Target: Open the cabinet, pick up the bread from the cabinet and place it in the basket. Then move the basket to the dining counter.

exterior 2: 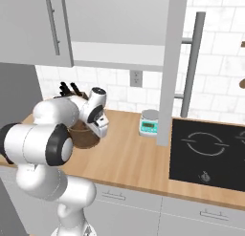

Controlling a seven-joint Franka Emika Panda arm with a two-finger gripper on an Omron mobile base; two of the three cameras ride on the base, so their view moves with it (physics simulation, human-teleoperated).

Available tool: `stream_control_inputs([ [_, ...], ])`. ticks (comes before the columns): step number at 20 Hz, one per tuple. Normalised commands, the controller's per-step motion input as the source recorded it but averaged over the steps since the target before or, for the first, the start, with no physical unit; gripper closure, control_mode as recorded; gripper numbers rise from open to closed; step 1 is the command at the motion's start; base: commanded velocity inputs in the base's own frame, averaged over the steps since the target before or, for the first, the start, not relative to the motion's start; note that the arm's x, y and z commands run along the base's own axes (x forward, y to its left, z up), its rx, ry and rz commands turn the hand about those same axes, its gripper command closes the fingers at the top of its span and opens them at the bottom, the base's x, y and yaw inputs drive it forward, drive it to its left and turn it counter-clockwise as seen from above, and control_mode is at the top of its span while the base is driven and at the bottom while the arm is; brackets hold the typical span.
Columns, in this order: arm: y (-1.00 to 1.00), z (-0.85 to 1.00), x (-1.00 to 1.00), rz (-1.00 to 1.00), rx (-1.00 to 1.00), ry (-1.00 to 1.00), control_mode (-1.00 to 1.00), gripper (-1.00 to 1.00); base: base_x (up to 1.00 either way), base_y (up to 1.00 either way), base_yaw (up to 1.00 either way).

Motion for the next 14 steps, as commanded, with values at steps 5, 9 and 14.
stream_control_inputs([
  [5, 0.42, -0.47, -0.03, 0.04, -0.03, 0.16, -1.0, 1.0, 0.0, 0.0, 0.0],
  [9, 0.03, -0.07, -0.49, 0.01, 0.0, 0.0, -1.0, 1.0, 0.0, 0.0, 0.0],
  [14, -0.05, 0.0, -0.68, -0.01, 0.0, -0.11, -1.0, 1.0, 0.0, 0.0, 0.0],
])
